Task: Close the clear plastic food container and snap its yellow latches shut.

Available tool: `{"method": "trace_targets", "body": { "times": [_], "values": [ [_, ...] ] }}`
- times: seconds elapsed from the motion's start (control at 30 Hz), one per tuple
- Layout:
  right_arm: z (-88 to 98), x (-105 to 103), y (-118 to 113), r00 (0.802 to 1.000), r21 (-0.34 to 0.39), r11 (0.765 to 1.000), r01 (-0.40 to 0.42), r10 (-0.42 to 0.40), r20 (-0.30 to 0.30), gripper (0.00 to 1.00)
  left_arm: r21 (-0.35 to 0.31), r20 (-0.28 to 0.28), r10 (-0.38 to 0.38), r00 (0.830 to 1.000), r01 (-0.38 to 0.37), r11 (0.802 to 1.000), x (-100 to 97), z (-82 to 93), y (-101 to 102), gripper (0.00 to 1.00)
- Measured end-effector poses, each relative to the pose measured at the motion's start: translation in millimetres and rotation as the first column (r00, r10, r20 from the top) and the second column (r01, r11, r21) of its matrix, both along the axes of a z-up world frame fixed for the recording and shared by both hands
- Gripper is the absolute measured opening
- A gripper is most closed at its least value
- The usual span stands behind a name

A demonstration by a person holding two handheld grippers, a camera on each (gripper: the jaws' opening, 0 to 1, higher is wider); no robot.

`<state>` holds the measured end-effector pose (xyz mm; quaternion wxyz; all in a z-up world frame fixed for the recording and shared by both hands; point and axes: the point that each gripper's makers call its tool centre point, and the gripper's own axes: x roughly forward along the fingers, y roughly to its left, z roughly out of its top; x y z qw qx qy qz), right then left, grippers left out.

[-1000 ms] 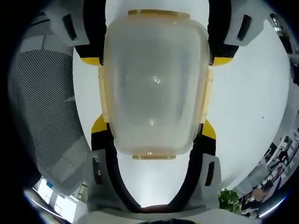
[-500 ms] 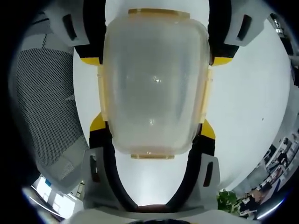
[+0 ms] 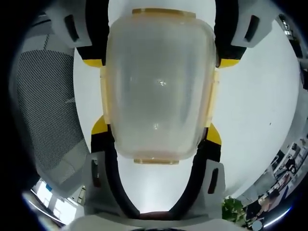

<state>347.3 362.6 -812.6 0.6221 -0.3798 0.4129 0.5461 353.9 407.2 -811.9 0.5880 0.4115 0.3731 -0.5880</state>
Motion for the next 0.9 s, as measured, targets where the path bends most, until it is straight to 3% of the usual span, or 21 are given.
{"method": "trace_targets", "body": {
  "times": [0.9],
  "values": [
    [-1.4,31.2,0.1,1.000,0.000,1.000,0.004,-0.004,0.002,0.90,-0.006,-0.018,0.001,1.000,-0.001,1.000,30.5,-1.4,-2.2,0.93]
  ]
}}
